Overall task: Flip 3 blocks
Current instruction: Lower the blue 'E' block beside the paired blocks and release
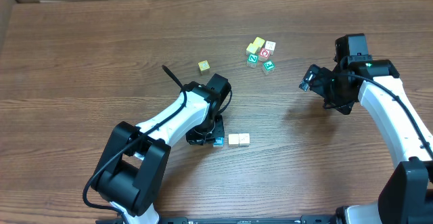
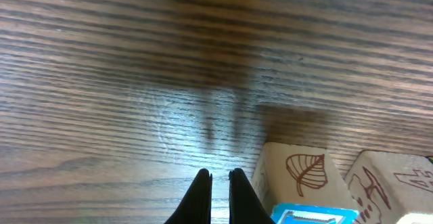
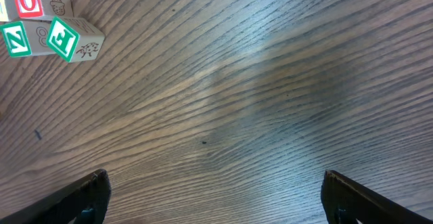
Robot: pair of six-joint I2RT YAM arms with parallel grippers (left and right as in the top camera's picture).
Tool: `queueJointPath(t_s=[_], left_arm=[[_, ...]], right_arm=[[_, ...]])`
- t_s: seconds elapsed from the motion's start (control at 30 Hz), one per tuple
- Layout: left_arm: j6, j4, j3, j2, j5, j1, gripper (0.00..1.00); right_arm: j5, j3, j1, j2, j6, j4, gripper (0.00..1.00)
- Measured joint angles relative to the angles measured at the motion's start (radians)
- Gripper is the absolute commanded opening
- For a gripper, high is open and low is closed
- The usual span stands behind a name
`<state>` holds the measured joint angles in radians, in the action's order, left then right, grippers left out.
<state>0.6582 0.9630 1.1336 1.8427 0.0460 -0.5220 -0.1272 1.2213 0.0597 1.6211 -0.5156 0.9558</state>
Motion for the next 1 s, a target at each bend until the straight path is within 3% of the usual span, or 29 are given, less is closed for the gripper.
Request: queueJointPath(t_s=[1.0], left_arm=[[0.001, -0.046, 0.0, 0.0, 0.049, -0.002, 0.05]], right_arm=[[0.0, 0.0, 0.0, 0.0, 0.0, 0.0, 1.0]])
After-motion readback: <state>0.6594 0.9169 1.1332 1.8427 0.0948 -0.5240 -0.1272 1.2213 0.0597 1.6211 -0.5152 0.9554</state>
